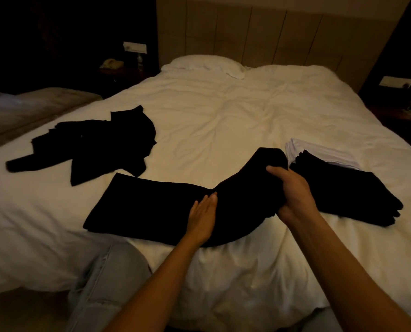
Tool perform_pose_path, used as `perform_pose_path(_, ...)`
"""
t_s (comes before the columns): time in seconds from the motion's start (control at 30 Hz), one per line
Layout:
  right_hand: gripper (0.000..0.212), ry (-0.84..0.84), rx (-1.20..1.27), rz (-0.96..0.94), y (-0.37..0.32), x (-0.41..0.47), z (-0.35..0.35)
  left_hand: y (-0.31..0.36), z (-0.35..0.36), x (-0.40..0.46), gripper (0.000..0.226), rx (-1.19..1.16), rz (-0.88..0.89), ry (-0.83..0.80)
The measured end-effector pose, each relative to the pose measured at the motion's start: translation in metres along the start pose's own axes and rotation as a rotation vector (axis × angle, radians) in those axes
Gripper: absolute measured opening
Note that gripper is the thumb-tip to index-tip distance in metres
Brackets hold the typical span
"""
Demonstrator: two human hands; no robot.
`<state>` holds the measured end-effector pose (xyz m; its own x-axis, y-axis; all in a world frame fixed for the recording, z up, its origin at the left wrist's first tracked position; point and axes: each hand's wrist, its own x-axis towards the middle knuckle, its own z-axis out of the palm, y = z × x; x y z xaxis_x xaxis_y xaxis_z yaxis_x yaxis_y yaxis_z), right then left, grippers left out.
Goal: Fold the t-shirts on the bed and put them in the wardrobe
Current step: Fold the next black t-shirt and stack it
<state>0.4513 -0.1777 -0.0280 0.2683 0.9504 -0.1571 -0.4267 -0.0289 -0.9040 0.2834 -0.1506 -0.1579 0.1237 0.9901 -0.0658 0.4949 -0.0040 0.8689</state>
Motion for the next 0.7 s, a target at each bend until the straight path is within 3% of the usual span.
perform_pose_path(0.07,0.028,-0.027,-0.021,0.001,-0.001,-0.002,0.021,0.006,-0.010,-0.004,0.056,-0.422,-0.068,0.004)
perform_pose_path(0.13,0.024,-0.068,-0.065,-0.002,0.002,-0.006,0.043,0.013,-0.022,-0.013,0.057,-0.681,-0.067,0.026)
perform_pose_path(0.33,0.017,-0.176,-0.281,-0.005,0.029,-0.014,0.109,0.026,-0.061,-0.030,0.060,-0.902,-0.025,0.025)
perform_pose_path(0.53,0.047,-0.296,-0.535,0.078,0.077,-0.010,0.162,0.008,-0.109,-0.042,0.058,-1.101,-0.082,0.019)
perform_pose_path(0.7,0.024,-0.369,-0.651,0.093,0.114,-0.014,0.199,-0.026,-0.147,-0.040,0.058,-1.224,-0.161,0.039)
